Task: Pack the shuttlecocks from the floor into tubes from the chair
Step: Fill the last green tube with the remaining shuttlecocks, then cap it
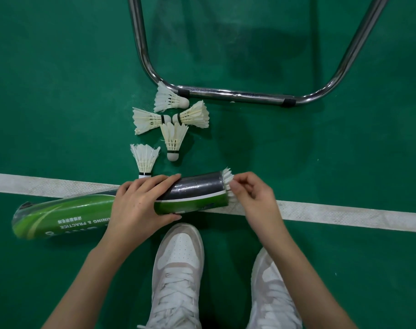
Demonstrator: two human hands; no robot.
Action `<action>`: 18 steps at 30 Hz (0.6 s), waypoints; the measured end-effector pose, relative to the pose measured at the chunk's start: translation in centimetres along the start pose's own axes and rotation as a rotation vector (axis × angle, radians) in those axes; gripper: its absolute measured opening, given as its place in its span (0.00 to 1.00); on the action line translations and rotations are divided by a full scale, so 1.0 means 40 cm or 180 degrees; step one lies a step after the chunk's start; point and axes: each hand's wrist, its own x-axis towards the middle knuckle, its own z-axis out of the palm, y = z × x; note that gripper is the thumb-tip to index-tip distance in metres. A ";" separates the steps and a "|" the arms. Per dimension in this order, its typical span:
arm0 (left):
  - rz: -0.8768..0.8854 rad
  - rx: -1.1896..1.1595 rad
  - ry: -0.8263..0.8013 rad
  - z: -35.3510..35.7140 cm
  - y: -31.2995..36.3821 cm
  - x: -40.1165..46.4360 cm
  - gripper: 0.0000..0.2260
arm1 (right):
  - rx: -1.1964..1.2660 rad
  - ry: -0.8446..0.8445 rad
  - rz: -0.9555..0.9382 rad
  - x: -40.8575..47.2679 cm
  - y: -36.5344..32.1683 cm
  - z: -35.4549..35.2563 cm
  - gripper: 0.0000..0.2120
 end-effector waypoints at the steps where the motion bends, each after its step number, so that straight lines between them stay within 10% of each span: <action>1: -0.0008 -0.0002 0.0003 -0.001 0.001 0.000 0.38 | 0.0038 -0.0059 0.0017 -0.005 0.000 0.014 0.03; 18: 0.0015 -0.0128 0.0027 -0.021 0.008 0.000 0.35 | 0.0200 -0.0731 0.0293 0.001 -0.012 0.046 0.14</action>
